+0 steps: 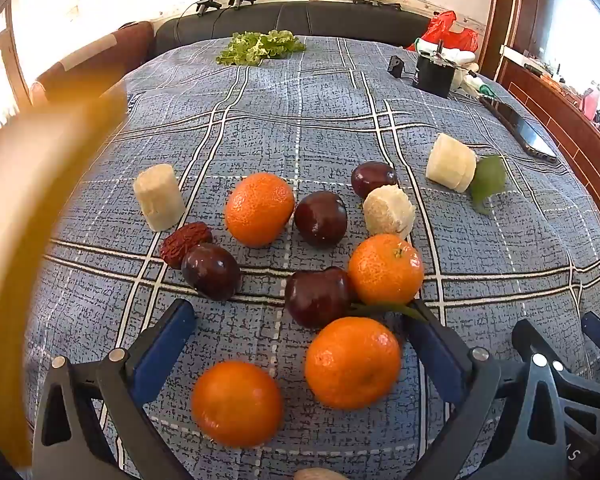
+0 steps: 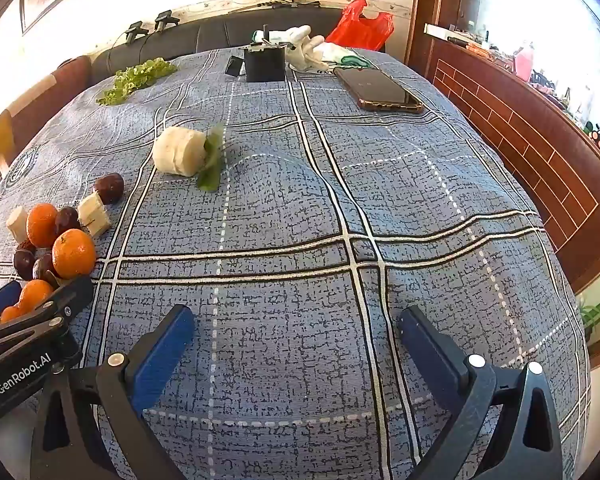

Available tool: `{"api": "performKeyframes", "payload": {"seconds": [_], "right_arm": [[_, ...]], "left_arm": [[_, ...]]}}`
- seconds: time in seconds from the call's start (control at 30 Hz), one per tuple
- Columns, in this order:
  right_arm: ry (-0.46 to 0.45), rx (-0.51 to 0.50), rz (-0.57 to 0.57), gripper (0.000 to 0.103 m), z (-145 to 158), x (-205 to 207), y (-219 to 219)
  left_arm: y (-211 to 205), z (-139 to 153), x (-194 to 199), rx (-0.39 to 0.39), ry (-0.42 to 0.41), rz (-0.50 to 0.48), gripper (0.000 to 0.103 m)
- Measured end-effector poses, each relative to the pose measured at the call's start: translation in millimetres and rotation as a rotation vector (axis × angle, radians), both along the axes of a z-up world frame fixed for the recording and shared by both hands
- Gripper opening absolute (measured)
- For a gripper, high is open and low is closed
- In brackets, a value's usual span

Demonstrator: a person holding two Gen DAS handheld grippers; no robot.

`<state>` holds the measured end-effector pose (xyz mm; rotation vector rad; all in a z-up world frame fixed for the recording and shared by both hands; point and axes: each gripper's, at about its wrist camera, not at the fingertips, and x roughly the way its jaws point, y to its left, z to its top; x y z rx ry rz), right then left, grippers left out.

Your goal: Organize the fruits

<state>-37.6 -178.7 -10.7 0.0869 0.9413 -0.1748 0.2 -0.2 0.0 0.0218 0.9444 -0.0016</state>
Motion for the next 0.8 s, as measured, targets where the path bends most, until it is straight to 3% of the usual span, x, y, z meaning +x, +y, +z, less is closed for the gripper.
{"api": "performKeyframes", "payload": {"seconds": [0.8], "right_arm": [[0.003, 0.002, 0.000, 0.103, 0.0, 0.2, -0.3]], "left_arm": [[-0.1, 0.1, -0.3, -0.015, -0.003, 0.000, 0.103]]}}
